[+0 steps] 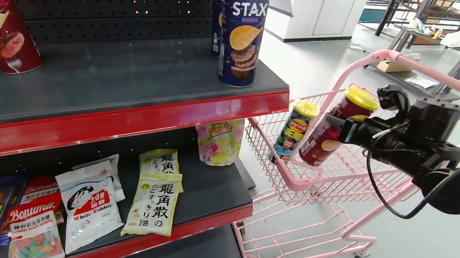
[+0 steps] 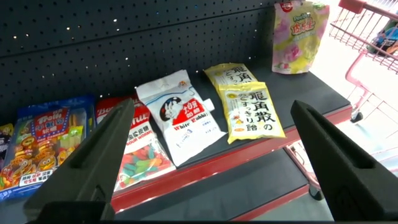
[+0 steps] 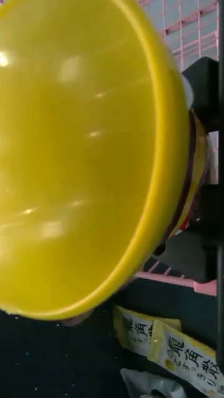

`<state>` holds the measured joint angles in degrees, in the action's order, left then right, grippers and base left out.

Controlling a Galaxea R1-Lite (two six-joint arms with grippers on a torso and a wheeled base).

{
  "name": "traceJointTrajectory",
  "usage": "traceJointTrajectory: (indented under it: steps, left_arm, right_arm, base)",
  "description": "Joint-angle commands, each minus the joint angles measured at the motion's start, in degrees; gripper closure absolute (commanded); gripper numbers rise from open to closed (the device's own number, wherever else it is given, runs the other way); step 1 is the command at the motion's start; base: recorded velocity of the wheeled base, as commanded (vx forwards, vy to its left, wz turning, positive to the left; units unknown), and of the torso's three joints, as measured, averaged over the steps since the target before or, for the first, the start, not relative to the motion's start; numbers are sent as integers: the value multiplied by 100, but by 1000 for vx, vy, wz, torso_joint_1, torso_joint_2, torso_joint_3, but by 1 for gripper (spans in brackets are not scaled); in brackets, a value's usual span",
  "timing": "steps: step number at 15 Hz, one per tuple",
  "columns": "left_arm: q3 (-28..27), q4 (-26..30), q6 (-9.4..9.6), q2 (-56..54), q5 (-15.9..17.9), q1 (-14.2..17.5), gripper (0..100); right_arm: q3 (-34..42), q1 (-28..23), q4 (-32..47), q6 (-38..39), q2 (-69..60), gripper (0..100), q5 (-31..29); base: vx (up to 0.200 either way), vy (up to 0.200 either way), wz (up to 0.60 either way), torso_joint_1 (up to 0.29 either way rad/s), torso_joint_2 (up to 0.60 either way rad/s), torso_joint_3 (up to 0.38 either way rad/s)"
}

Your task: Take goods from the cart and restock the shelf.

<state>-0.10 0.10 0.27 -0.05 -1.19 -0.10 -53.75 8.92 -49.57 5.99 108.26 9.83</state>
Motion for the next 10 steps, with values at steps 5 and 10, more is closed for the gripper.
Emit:
traceJointTrajectory:
  steps: [5, 10]
  left_arm:
    - [1, -1, 0, 5, -4, 1, 0]
    - [1, -1, 0, 5, -4, 1, 0]
  right_arm:
    - [-487, -84, 1195, -18, -1783, 100, -7]
    - [1279, 259, 3120, -344, -4780, 100, -68]
  base:
    - [0, 0, 0, 0, 0, 0]
    - [0, 0, 0, 0, 0, 0]
